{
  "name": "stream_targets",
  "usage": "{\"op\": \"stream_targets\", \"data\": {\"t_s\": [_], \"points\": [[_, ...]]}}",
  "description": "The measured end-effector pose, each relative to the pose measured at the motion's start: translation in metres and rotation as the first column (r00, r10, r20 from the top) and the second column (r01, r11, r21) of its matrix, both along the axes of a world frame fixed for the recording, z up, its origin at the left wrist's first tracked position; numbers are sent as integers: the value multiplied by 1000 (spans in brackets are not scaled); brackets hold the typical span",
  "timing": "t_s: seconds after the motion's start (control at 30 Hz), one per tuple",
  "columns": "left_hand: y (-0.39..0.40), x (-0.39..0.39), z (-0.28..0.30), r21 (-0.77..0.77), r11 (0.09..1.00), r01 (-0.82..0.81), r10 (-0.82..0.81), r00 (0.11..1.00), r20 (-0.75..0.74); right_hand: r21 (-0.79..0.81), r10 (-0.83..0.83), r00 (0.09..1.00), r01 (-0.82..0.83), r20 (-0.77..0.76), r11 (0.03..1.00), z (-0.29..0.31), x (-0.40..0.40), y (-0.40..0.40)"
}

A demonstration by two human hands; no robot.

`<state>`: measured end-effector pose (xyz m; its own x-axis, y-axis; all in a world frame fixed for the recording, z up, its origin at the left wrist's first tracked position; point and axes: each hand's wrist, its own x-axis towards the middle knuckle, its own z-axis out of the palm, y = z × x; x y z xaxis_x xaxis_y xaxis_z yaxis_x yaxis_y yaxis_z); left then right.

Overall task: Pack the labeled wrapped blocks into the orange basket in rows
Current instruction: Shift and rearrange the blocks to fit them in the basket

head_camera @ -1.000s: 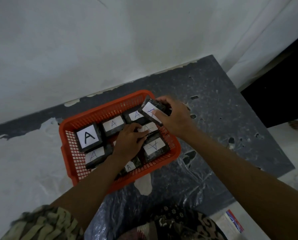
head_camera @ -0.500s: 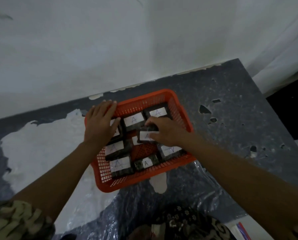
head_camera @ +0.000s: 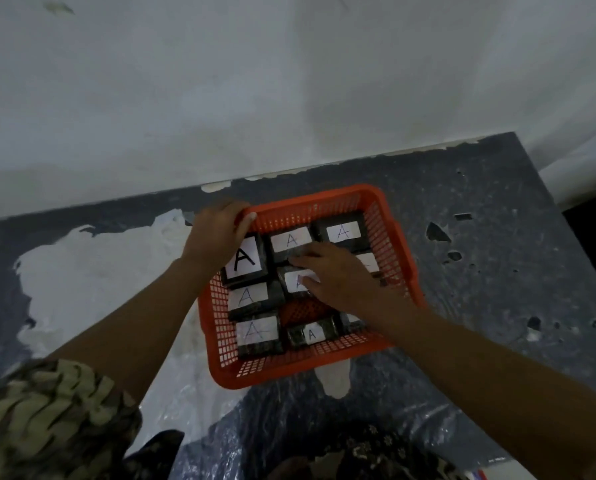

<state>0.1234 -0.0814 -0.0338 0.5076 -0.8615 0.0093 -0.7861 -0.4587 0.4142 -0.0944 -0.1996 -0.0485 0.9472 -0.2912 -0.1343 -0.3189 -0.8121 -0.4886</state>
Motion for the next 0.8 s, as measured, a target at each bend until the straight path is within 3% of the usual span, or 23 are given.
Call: {"op": "stream_targets", "data": {"t_s": [0.07, 0.23, 0.6, 0.8], "points": [[0, 0, -2, -5, 1000, -8, 8, 1000, 1, -91, -13, 994, 23, 106, 996, 2, -10, 7], [1, -2, 1, 0, 1000, -17, 17, 1000, -23, -137, 46, 998, -39, 50, 990, -1, -19, 7], [0, -6, 5, 2, 1000, -27, 27, 1000, -16, 95, 41, 999, -39, -20, 995, -12, -29, 2], [0, -6, 4, -3, 1000, -22, 22, 1000, -6, -11, -17, 998, 18, 62, 1000, -16, -32, 14]]}}
